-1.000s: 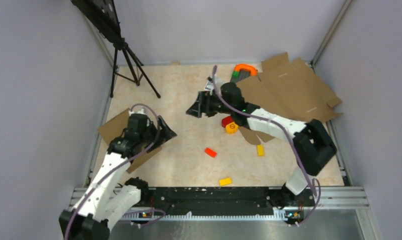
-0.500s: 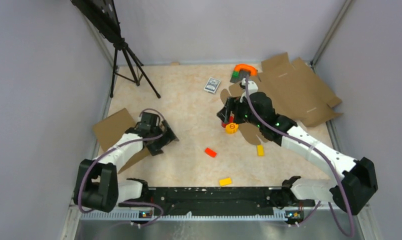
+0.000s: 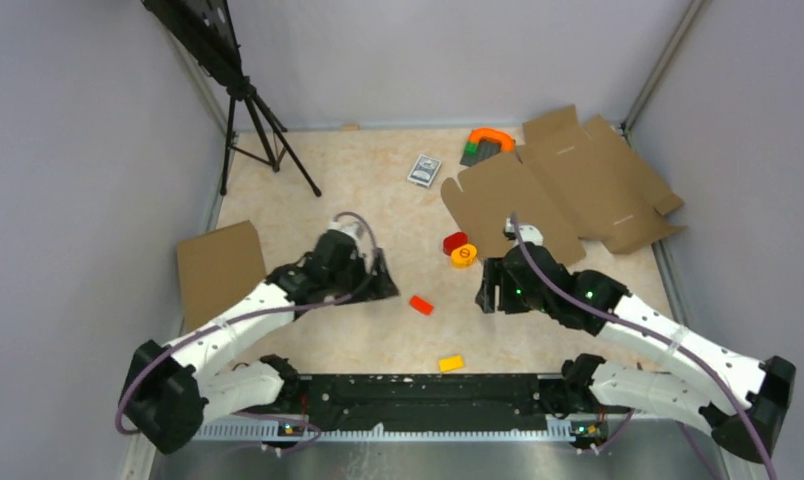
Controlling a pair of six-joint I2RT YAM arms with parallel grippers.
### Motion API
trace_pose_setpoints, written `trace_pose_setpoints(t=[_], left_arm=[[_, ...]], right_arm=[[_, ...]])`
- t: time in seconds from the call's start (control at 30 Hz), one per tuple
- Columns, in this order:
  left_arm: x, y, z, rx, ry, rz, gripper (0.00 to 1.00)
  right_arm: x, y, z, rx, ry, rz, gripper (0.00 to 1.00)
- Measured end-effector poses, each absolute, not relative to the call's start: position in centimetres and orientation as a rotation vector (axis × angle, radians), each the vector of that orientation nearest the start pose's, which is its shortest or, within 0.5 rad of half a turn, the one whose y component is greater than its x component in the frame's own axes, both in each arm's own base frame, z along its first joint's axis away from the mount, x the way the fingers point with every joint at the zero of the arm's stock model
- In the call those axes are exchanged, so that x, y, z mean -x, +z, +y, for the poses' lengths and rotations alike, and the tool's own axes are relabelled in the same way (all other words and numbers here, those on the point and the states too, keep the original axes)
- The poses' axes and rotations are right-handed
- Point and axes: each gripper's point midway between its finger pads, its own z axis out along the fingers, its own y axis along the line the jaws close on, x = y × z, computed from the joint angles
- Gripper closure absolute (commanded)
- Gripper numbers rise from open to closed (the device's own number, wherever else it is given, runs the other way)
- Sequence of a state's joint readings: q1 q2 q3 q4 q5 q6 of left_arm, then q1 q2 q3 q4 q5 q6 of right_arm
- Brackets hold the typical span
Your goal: Fold the paper box
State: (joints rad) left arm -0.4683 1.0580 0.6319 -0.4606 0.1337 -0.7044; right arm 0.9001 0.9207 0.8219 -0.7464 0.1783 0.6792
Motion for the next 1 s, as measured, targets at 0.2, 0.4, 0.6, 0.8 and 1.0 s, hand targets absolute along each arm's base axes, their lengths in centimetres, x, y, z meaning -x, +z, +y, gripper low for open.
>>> trace_pose_setpoints(t=[0.2,0.4,0.6,0.8,1.0], left_arm=[[-14.7,11.8,-30.5,-0.378,-0.873,2.582,0.1],[-9.4,9.0,-37.4,-0.862,-0.714,2.571,0.09],[-7.5,7.5,-37.9,-1.17,-0.635,2.48,0.08],[-7.6,7.2,-37.6,-1.331,-0.617,2.394,0.12],[-7.5,6.3,-37.4,-1.447,-0.599,2.352,0.13]], right_arm=[[-17.7,14.4,14.7,-0.069,0.341,2.469,0.27],[-19.4,10.2,10.3,-0.291,0.17,2.523,0.07],[-19.8,7.4,9.8,-0.364,0.173,2.546,0.2],[-20.6,4.0,8.9,-0.425,0.113,2.61,0.32],[-21.1,1.9,9.5,-0.358,0.094,2.677,0.46]])
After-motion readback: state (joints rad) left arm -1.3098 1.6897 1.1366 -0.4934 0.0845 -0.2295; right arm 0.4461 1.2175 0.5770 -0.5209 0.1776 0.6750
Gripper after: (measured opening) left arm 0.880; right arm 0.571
